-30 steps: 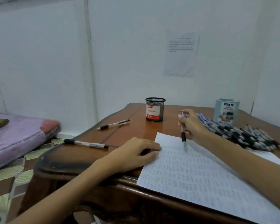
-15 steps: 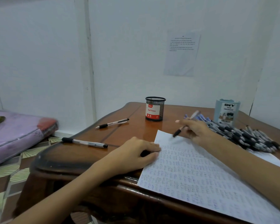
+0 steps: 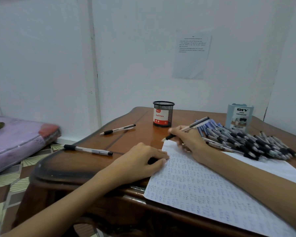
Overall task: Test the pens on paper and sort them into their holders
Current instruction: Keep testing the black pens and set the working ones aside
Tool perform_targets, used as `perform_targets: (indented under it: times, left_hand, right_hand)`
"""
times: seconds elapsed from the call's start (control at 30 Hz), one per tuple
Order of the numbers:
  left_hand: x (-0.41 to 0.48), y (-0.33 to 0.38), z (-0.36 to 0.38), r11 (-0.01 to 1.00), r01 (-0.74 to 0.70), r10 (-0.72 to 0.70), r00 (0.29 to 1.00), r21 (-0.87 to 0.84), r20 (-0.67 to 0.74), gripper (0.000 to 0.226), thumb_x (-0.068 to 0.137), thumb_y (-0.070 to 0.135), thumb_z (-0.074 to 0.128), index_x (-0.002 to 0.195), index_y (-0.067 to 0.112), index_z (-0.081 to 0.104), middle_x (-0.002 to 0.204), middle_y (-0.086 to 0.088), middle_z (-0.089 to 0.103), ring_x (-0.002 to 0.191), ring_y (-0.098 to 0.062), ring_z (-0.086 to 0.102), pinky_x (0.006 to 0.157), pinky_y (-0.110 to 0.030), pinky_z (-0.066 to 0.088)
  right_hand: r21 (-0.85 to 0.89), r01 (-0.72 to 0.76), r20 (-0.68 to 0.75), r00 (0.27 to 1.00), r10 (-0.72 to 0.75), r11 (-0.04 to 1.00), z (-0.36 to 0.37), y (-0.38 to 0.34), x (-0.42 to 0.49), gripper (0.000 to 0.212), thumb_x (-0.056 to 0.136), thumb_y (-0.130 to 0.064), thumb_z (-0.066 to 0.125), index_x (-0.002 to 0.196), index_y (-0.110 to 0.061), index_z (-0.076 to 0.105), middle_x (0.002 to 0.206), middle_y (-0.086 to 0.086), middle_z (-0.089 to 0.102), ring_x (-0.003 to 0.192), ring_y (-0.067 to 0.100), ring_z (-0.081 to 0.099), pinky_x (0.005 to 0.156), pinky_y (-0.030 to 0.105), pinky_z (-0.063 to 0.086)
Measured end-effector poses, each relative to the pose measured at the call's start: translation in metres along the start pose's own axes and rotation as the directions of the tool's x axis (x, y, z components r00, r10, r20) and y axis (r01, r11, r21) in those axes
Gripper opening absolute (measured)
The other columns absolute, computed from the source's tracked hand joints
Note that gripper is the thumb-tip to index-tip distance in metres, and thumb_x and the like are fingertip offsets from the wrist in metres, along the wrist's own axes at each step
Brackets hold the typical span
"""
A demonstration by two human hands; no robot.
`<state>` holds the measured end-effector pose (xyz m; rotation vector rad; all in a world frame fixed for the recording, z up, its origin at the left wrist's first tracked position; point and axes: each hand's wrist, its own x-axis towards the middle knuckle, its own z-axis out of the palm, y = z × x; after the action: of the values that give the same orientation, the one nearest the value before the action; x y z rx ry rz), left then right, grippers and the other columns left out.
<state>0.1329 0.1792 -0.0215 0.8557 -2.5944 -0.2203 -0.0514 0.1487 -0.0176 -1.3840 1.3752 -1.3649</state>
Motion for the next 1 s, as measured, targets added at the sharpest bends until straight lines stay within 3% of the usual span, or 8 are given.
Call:
perform_targets:
  times: [0.1, 0.17, 0.23, 0.33, 0.53, 0.8, 0.9, 1.0]
  left_hand:
    - [0.0017, 0.0004, -0.0003, 1.000, 0.018, -0.018, 1.000, -0.001, 0.015, 0.034, 0.095, 0.030, 0.049, 0.121, 0.014, 0.063, 0.129, 0.007, 0.058, 0.101, -0.017, 0.065, 0.093, -0.033, 0.048]
    - [0.0014, 0.0015, -0.0004, 1.000, 0.021, -0.021, 1.000, -0.002, 0.012, 0.035, 0.094, 0.031, 0.048, 0.120, 0.013, 0.064, 0.128, 0.008, 0.058, 0.102, -0.015, 0.064, 0.093, -0.031, 0.047]
    - [0.0009, 0.0033, -0.0007, 1.000, 0.012, -0.012, 1.000, 0.006, 0.006, 0.042, 0.090, 0.036, 0.044, 0.119, 0.013, 0.065, 0.127, 0.008, 0.059, 0.097, -0.024, 0.066, 0.091, -0.033, 0.049]
    - [0.0023, 0.0029, -0.0003, 1.000, 0.002, -0.002, 1.000, 0.002, 0.007, 0.033, 0.095, 0.026, 0.048, 0.122, 0.012, 0.062, 0.128, 0.006, 0.058, 0.102, -0.020, 0.064, 0.093, -0.031, 0.048]
    - [0.0028, 0.0031, -0.0003, 1.000, -0.024, 0.024, 0.999, -0.016, -0.029, 0.032, 0.095, 0.023, 0.049, 0.122, 0.013, 0.062, 0.127, 0.007, 0.059, 0.110, -0.006, 0.059, 0.096, -0.021, 0.044]
    - [0.0037, 0.0020, 0.0006, 0.999, -0.021, 0.020, 1.000, -0.024, -0.020, 0.032, 0.095, 0.024, 0.048, 0.122, 0.013, 0.061, 0.128, 0.007, 0.058, 0.102, -0.016, 0.064, 0.093, -0.027, 0.048]
    - [0.0042, 0.0021, 0.0008, 0.999, -0.025, 0.024, 0.999, -0.028, -0.031, 0.032, 0.095, 0.024, 0.049, 0.124, 0.015, 0.059, 0.128, 0.008, 0.058, 0.113, -0.003, 0.056, 0.099, -0.014, 0.040]
    - [0.0038, 0.0013, 0.0009, 0.999, -0.025, 0.024, 0.999, -0.030, -0.038, 0.032, 0.095, 0.024, 0.049, 0.125, 0.015, 0.058, 0.128, 0.008, 0.058, 0.117, 0.002, 0.051, 0.099, -0.006, 0.035]
  right_hand:
    - [0.058, 0.019, -0.046, 0.999, -0.016, 0.998, -0.0027, 0.0017, 0.0031, 0.029, 0.094, -0.026, 0.054, 0.072, -0.007, 0.060, 0.035, -0.005, 0.042, 0.028, 0.004, 0.030, 0.030, 0.014, 0.023]
    - [0.047, 0.013, 0.001, 1.000, -0.013, 0.999, -0.0013, 0.0000, 0.0018, 0.022, 0.095, -0.024, 0.052, 0.085, -0.007, 0.063, 0.043, -0.002, 0.050, 0.032, 0.006, 0.040, 0.031, 0.015, 0.029]
    - [0.063, 0.002, 0.079, 0.997, -0.007, 0.998, -0.0014, -0.0018, 0.0007, 0.012, 0.093, -0.019, 0.056, 0.092, -0.009, 0.062, 0.060, 0.003, 0.061, 0.043, 0.009, 0.053, 0.035, 0.017, 0.038]
    - [0.037, 0.024, 0.119, 0.992, -0.028, 0.999, -0.0044, -0.0002, 0.0018, 0.016, 0.086, -0.020, 0.066, 0.082, -0.005, 0.063, 0.068, 0.007, 0.065, 0.047, 0.011, 0.057, 0.037, 0.018, 0.042]
    - [-0.201, 0.133, 0.047, 0.991, -0.127, 0.970, -0.0030, 0.0040, 0.0058, 0.038, 0.082, -0.027, 0.070, 0.056, -0.009, 0.049, 0.042, -0.001, 0.051, 0.031, 0.006, 0.041, 0.033, 0.015, 0.034]
    - [-0.224, 0.189, 0.114, 0.979, -0.167, 0.956, -0.0016, 0.0034, 0.0055, 0.039, 0.089, -0.012, 0.062, 0.054, -0.010, 0.043, 0.036, -0.005, 0.050, 0.031, 0.002, 0.043, 0.034, 0.012, 0.034]
    - [-0.245, 0.205, 0.085, 0.978, -0.190, 0.947, -0.0007, 0.0026, 0.0063, 0.036, 0.085, 0.003, 0.057, 0.054, -0.007, 0.041, 0.045, 0.005, 0.044, 0.029, 0.002, 0.037, 0.033, 0.012, 0.030]
    - [-0.239, 0.200, 0.073, 0.980, -0.187, 0.950, -0.0014, 0.0035, 0.0069, 0.036, 0.086, -0.002, 0.058, 0.054, -0.010, 0.042, 0.050, 0.007, 0.046, 0.031, 0.003, 0.039, 0.033, 0.013, 0.031]
